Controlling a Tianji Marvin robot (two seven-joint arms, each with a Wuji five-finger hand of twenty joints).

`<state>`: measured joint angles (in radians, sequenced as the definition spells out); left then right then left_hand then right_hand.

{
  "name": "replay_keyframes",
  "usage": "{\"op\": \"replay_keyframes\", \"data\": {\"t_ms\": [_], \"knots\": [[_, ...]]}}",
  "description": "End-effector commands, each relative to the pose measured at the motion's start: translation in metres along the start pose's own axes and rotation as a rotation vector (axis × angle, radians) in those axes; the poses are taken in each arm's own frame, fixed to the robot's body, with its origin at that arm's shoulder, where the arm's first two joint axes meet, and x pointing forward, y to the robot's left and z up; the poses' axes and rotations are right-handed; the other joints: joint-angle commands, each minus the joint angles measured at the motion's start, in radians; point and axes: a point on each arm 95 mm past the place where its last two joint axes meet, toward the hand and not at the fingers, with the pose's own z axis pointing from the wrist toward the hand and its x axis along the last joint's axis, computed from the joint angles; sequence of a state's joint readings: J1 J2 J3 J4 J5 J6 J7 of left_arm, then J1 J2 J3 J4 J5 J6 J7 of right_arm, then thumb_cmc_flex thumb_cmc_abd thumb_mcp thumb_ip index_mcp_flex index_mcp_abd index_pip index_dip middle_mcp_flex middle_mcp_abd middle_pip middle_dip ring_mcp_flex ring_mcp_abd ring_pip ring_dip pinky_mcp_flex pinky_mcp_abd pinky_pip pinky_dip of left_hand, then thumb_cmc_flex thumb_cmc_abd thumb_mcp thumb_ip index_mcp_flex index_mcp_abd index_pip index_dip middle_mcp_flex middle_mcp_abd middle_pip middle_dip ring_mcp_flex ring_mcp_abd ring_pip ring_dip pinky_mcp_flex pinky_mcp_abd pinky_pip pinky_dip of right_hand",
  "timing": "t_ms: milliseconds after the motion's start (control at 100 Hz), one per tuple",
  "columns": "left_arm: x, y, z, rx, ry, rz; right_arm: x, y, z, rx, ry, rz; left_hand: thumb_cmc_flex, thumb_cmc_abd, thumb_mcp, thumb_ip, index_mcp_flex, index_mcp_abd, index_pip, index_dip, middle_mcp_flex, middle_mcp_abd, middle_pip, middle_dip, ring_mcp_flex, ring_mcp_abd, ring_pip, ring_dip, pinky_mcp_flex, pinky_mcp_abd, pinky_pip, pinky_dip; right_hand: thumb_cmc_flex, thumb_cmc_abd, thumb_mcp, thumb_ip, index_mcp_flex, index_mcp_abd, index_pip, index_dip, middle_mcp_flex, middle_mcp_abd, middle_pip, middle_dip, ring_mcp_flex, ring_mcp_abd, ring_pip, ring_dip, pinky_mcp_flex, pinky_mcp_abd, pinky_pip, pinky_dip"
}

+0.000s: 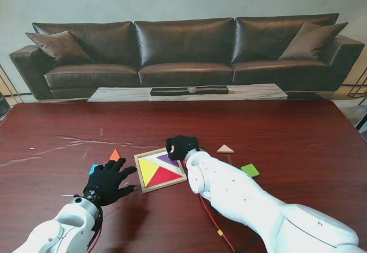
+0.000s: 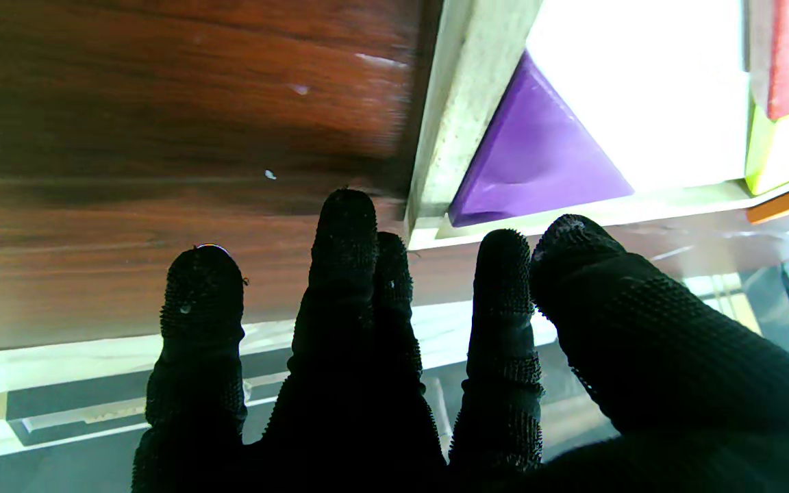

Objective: Assemble the tangram pieces into a square

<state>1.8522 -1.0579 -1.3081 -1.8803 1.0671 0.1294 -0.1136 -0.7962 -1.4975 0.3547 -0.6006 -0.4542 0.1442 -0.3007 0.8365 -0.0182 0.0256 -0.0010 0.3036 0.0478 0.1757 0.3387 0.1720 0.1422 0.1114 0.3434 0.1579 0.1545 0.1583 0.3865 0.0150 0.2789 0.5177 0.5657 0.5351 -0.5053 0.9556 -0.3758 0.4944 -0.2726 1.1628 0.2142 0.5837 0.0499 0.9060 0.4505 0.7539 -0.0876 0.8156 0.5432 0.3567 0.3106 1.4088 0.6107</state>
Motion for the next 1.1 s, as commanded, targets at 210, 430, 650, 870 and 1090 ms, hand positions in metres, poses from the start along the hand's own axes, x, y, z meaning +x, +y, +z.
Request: {"op": "replay_keyframes", "data": {"t_ms": [210,430,650,870,1090], "knots": [[0.001,0.001,0.0,-0.003,0.002,-0.002,0.004,0.0,-0.004,-0.012,0.026,-0.02,0.036,0.033,-0.02,0.02,0.006,-0.008,-0.001,0.009,-0.034,0.0,-0.01,0.003,-0.01,-0.013,-0.005,0.003,-0.01,0.003,-0.013,-0.003,-0.078,0.007,0.062,0.12,-0.08,0.08,-0.122,0.093,-0.182,0.038,0.005,-0.006,-0.187,0.009,-0.004,-0.019,-0.18,-0.042,-0.057,-0.02],[0.0,0.001,0.0,0.0,0.002,-0.002,0.01,0.0,-0.007,-0.014,0.074,-0.066,0.036,0.033,-0.021,0.02,0.006,-0.007,-0.001,0.009,-0.036,0.002,-0.014,0.002,-0.01,-0.013,-0.005,0.003,-0.008,0.003,-0.013,-0.002,-0.184,-0.013,0.072,0.187,-0.321,0.116,-0.266,0.184,-0.419,0.05,-0.095,-0.067,-0.482,-0.003,-0.107,-0.079,-0.423,-0.105,-0.196,-0.121],[-0.001,0.001,0.0,0.002,0.002,-0.004,0.008,-0.001,-0.004,0.019,0.08,-0.121,0.036,0.034,-0.021,0.02,0.006,-0.007,-0.001,0.008,-0.036,0.002,-0.014,0.003,-0.01,-0.013,-0.005,0.003,-0.009,0.002,-0.013,-0.002,-0.226,-0.031,0.071,0.184,-0.414,0.162,-0.444,0.078,-0.409,0.051,-0.418,-0.203,-0.619,0.003,-0.273,-0.176,-0.45,-0.126,-0.396,-0.321],[-0.001,0.002,0.0,0.002,0.002,-0.006,0.006,-0.004,0.002,0.058,0.079,-0.127,0.036,0.034,-0.021,0.02,0.005,-0.007,-0.002,0.008,-0.037,0.001,-0.015,0.003,-0.011,-0.014,-0.005,0.003,-0.009,0.002,-0.013,-0.002,-0.242,-0.035,0.067,0.183,-0.413,0.164,-0.502,0.082,-0.407,0.04,-0.453,-0.212,-0.617,0.006,-0.322,-0.199,-0.454,-0.126,-0.442,-0.36],[-0.002,0.003,0.0,0.002,-0.002,-0.006,0.007,-0.007,0.005,0.079,0.087,-0.123,0.036,0.034,-0.021,0.02,0.005,-0.008,-0.002,0.008,-0.037,0.002,-0.016,0.003,-0.011,-0.015,-0.004,0.003,-0.009,0.001,-0.013,-0.002,-0.272,-0.04,0.055,0.181,-0.413,0.16,-0.498,0.096,-0.408,0.035,-0.448,-0.208,-0.618,0.009,-0.341,-0.206,-0.456,-0.123,-0.465,-0.376]]}}
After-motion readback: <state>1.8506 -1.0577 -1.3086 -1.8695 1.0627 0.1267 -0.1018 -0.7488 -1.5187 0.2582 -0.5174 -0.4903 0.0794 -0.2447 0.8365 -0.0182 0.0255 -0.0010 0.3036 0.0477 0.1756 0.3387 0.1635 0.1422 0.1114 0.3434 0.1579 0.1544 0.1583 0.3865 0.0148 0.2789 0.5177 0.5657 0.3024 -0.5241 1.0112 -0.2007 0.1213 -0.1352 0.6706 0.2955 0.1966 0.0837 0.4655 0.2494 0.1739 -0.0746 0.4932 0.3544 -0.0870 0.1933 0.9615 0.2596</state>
